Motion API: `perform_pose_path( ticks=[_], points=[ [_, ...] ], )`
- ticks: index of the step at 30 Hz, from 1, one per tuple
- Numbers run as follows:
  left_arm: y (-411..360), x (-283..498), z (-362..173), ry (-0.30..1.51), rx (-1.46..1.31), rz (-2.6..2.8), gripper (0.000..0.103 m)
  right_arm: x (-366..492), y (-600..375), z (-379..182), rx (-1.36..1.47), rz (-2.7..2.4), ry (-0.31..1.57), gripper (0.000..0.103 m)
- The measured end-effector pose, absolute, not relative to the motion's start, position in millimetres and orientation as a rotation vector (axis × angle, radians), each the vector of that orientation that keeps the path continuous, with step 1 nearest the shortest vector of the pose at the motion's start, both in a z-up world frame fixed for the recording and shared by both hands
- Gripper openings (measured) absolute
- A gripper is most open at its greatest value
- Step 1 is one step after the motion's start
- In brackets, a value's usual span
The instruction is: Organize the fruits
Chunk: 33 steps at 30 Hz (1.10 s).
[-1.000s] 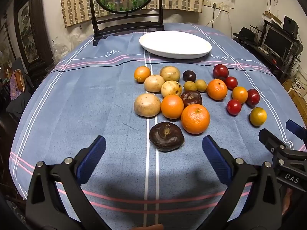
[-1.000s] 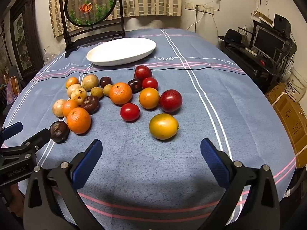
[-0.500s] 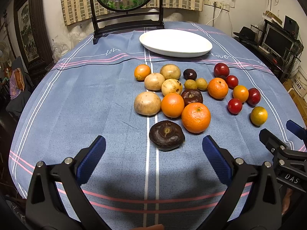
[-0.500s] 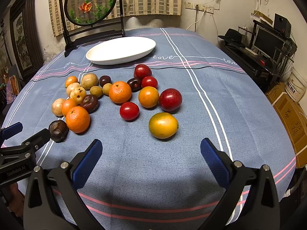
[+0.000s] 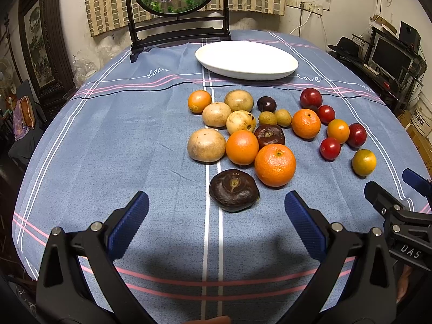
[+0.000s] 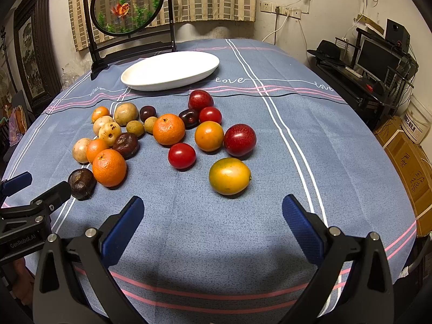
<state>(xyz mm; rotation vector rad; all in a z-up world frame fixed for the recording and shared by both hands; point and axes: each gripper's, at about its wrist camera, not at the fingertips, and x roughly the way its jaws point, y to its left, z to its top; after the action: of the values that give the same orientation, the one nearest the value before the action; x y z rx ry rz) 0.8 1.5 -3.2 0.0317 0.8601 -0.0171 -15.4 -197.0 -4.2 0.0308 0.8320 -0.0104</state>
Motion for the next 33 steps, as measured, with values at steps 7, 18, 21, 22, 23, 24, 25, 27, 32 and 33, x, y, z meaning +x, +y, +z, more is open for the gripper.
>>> perform_pose_path(
  ticks=[7,18,21,22,23,24,25,27,32,33],
  points=[
    [1.4,0.9,-3.1,0.861,0.032,-0.017,0.101,-16.9,-198.8,-7.4,0.032,-0.012,0.832,0.102],
    [0.9,0.8,-5.0,0.865,0.033,-0.018,0.101,-15.8,-198.1,-6.2,0.031,-0.012,0.833,0.102],
    [0.8,0.7,-5.0,0.865,0.033,-0.018,0.101,-15.7,-198.2,-6.2,0.031,-0.012,0.833,0.102],
    [0.8,0.9,-4.6,0.865,0.033,-0.018,0.101,-15.8,-198.8,-6.8,0.031,-0.012,0.833,0.102],
    [0.8,1.0,-4.7,0.865,0.034,-0.018,0.101,-15.7,-198.7,-6.7,0.031,-0.012,0.833,0.102],
    [0.8,0.9,-4.7,0.865,0.034,-0.018,0.101,-15.6,-198.2,-6.1,0.031,-0.012,0.834,0.102],
    [0.8,1.4,-5.4,0.865,0.034,-0.018,0.101,-15.7,-198.7,-6.8,0.03,-0.012,0.834,0.102],
    [0.8,1.5,-5.3,0.866,0.034,-0.018,0.101,-15.4,-198.1,-5.8,0.03,-0.012,0.834,0.102],
    [0.8,1.5,-5.3,0.865,0.033,-0.018,0.101,-15.7,-198.7,-7.2,0.031,-0.013,0.835,0.102],
    [0.8,1.5,-5.3,0.866,0.034,-0.018,0.101,-15.5,-198.5,-6.9,0.031,-0.012,0.835,0.102]
  ],
)
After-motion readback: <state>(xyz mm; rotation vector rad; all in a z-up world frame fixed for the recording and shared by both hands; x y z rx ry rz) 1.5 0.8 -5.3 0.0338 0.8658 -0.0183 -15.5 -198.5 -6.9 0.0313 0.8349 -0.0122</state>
